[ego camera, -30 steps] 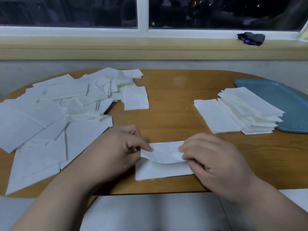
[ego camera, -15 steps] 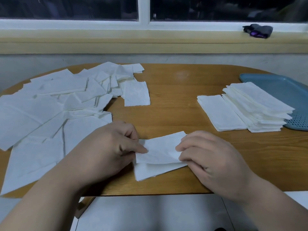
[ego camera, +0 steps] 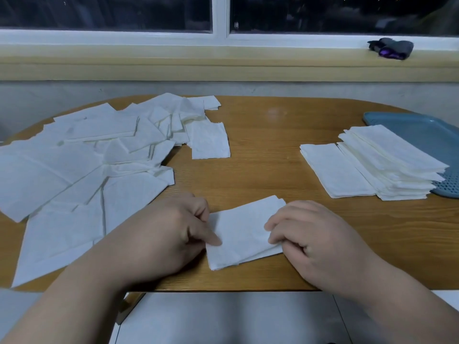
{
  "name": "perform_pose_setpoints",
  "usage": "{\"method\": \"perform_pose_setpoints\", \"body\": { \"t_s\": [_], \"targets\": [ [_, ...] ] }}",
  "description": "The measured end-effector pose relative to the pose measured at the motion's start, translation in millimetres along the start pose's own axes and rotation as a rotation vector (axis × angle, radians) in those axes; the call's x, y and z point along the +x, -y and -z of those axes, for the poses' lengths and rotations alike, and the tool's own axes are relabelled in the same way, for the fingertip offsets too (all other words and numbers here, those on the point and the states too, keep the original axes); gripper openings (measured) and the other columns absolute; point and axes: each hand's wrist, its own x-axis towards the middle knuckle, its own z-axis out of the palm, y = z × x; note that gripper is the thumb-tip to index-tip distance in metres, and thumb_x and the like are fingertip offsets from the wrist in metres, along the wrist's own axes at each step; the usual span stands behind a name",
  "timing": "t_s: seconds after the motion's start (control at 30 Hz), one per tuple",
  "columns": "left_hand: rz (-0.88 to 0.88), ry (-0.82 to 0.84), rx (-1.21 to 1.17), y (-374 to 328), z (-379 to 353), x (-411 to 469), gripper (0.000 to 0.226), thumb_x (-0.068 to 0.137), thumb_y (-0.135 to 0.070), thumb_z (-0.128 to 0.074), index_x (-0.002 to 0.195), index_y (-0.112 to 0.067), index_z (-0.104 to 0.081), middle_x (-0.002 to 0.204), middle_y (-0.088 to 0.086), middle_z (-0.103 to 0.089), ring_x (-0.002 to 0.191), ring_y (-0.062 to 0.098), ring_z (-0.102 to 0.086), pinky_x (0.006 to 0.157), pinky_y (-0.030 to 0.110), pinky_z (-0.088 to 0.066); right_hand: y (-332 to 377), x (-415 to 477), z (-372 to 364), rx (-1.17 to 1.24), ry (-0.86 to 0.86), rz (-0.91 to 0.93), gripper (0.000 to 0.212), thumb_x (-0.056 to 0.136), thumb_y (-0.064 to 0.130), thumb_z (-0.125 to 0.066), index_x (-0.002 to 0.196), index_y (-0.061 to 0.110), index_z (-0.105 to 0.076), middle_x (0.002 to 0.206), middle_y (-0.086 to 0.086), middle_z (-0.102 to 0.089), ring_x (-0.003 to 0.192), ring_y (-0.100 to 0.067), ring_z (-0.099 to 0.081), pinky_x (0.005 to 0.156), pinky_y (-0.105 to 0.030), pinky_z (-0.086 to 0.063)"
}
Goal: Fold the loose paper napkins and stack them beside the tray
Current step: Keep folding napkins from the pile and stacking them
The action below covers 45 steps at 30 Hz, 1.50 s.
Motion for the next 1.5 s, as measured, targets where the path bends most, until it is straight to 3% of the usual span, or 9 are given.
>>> {"method": "perform_pose_setpoints", "body": {
  "t_s": [0.2, 0.47, 0.67, 0.8, 0.93, 1.0, 1.1, 1.27, 1.5],
  "targets": [
    [0.100, 0.054, -0.055, -1.2, 2.3, 1.1, 0.039, 0.077, -0.019, -0.059, 0.101, -0.044, -0.077, 0.089, -0.022, -0.054, 0.092, -0.004, -0.054, 0.071, 0.008, -0.040, 3.6, 1.0, 8.1, 0.041, 0.060, -0.026, 0.025, 0.075, 0.010, -0.041, 0.079, 0.021, -0.063, 0.089, 0.014, -0.065, 0.087, -0.009, -0.059, 0.087, -0.033, -0.044],
    [0.172, -0.031, -0.050, -1.4, 5.1, 6.4, 0.030, 0.085, -0.017, -0.064, 0.099, -0.041, -0.077, 0.091, -0.020, -0.051, 0.089, -0.001, -0.055, 0.070, 0.008, -0.039, 7.9, 4.8, 9.7, 0.139, 0.046, -0.093, 0.030, 0.076, 0.012, -0.039, 0.084, 0.021, -0.067, 0.090, 0.018, -0.064, 0.091, -0.006, -0.058, 0.084, -0.028, -0.044],
    [0.399, -0.257, -0.091, 7.0, 8.6, 18.4, 0.026, 0.089, -0.017, -0.062, 0.092, -0.039, -0.076, 0.096, -0.022, -0.053, 0.087, -0.003, -0.057, 0.064, 0.011, -0.038, 10.1, 47.0, 14.4, 0.299, -0.025, -0.400, 0.030, 0.082, 0.005, -0.054, 0.083, 0.030, -0.071, 0.093, 0.019, -0.066, 0.093, -0.004, -0.060, 0.073, -0.017, -0.045],
    [0.505, -0.324, -0.097, 16.2, 11.3, 25.4, 0.014, 0.091, -0.031, -0.061, 0.093, -0.038, -0.074, 0.092, -0.019, -0.055, 0.082, -0.004, -0.056, 0.066, 0.016, -0.039, 6.7, 105.1, 2.9, 0.196, 0.085, -0.471, 0.019, 0.088, 0.015, -0.058, 0.087, 0.031, -0.069, 0.090, 0.018, -0.062, 0.083, -0.001, -0.055, 0.066, -0.022, -0.046],
    [0.578, -0.319, -0.072, 27.1, 15.5, 29.2, 0.015, 0.091, -0.038, -0.058, 0.095, -0.038, -0.072, 0.091, -0.015, -0.054, 0.082, -0.001, -0.055, 0.072, 0.024, -0.046, -2.1, 167.3, -27.4, 0.002, 0.205, -0.468, 0.007, 0.091, 0.036, -0.059, 0.094, 0.033, -0.065, 0.100, 0.019, -0.056, 0.095, -0.006, -0.054, 0.077, -0.029, -0.047],
    [0.608, -0.331, -0.081, 30.5, 17.7, 30.4, 0.015, 0.091, -0.039, -0.057, 0.094, -0.038, -0.072, 0.091, -0.012, -0.055, 0.081, 0.002, -0.055, 0.074, 0.030, -0.049, -5.7, 192.4, -44.4, -0.063, 0.237, -0.454, 0.017, 0.090, 0.045, -0.060, 0.101, 0.032, -0.064, 0.108, 0.013, -0.058, 0.102, -0.013, -0.055, 0.082, -0.034, -0.050],
    [0.640, -0.339, -0.107, 32.8, 20.3, 32.6, 0.015, 0.091, -0.040, -0.056, 0.092, -0.038, -0.072, 0.092, -0.011, -0.056, 0.081, 0.003, -0.056, 0.075, 0.032, -0.050, -7.0, 218.9, -64.6, -0.131, 0.257, -0.487, 0.029, 0.088, 0.051, -0.059, 0.099, 0.024, -0.063, 0.102, 0.008, -0.061, 0.095, -0.018, -0.057, 0.071, -0.033, -0.048],
    [0.660, -0.324, -0.124, 38.3, 22.5, 34.5, 0.015, 0.091, -0.041, -0.056, 0.090, -0.037, -0.071, 0.094, -0.012, -0.056, 0.082, 0.003, -0.056, 0.073, 0.029, -0.049, -8.7, 232.6, -79.2, -0.288, 0.278, -0.524, 0.014, 0.093, 0.031, -0.054, 0.094, 0.021, -0.063, 0.097, 0.002, -0.061, 0.086, -0.022, -0.057, 0.055, -0.029, -0.039],
    [0.640, -0.345, -0.145, 38.4, 22.9, 34.3, 0.016, 0.091, -0.042, -0.057, 0.100, -0.039, -0.070, 0.097, -0.015, -0.056, 0.087, -0.001, -0.055, 0.072, 0.021, -0.045, -2.2, 197.6, -43.7, -0.110, 0.154, -0.575, 0.015, 0.095, 0.030, -0.055, 0.083, 0.027, -0.064, 0.083, 0.010, -0.065, 0.079, -0.012, -0.060, 0.065, -0.031, -0.051]
  ]
}}
